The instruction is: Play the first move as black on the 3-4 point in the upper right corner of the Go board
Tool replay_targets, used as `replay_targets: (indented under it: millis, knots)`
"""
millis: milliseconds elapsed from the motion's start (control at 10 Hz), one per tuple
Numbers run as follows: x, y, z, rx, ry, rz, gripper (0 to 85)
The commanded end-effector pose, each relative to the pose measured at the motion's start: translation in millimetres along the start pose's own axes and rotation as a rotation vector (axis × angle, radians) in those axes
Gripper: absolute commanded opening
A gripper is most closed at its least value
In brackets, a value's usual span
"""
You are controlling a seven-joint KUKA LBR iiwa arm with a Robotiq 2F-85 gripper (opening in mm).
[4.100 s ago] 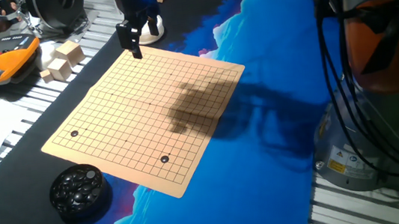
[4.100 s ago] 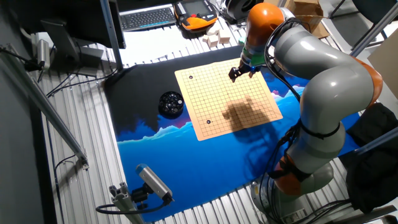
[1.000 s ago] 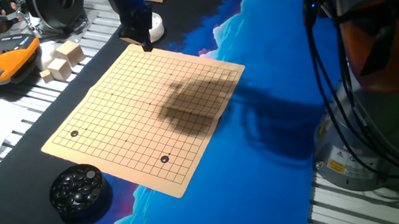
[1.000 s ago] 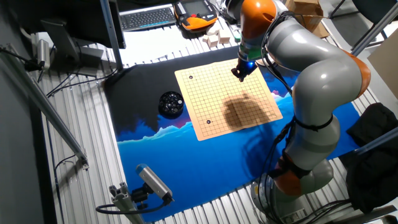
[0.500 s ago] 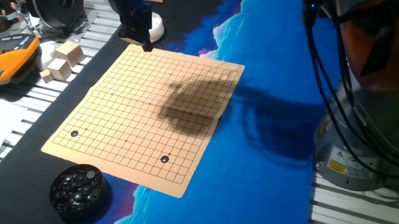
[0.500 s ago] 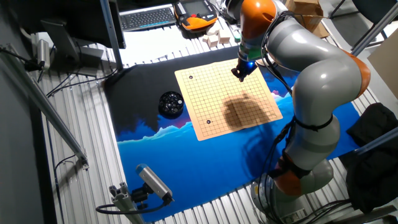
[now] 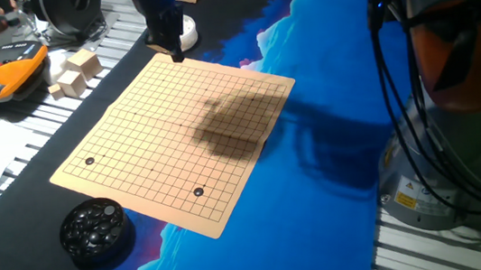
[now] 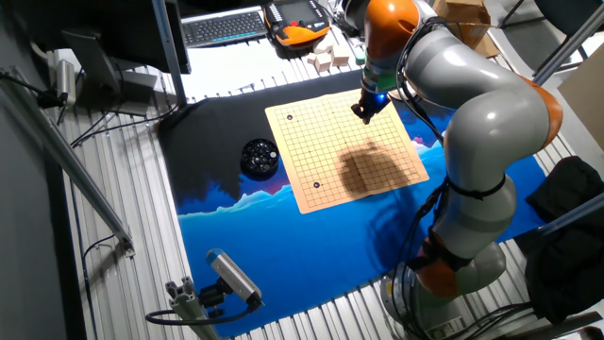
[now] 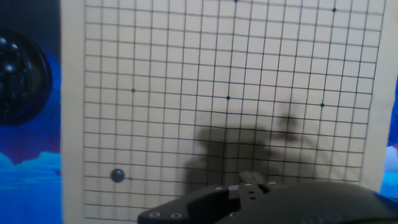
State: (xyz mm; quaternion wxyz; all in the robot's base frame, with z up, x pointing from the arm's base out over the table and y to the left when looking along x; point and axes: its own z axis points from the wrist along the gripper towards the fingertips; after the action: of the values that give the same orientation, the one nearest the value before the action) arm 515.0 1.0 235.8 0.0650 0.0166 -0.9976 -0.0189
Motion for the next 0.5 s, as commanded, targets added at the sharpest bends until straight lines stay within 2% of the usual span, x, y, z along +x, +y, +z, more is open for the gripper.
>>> replay_targets:
  millis: [0,300,400]
  knots:
    - [0.0,-0.2,-0.1,-0.001,0.004,0.079,0.0]
    - [0.0,-0.2,-0.1,-0.036,0.013,0.110,0.0]
    - [0.0,-0.2,-0.1,-0.050,-0.014,0.109,0.0]
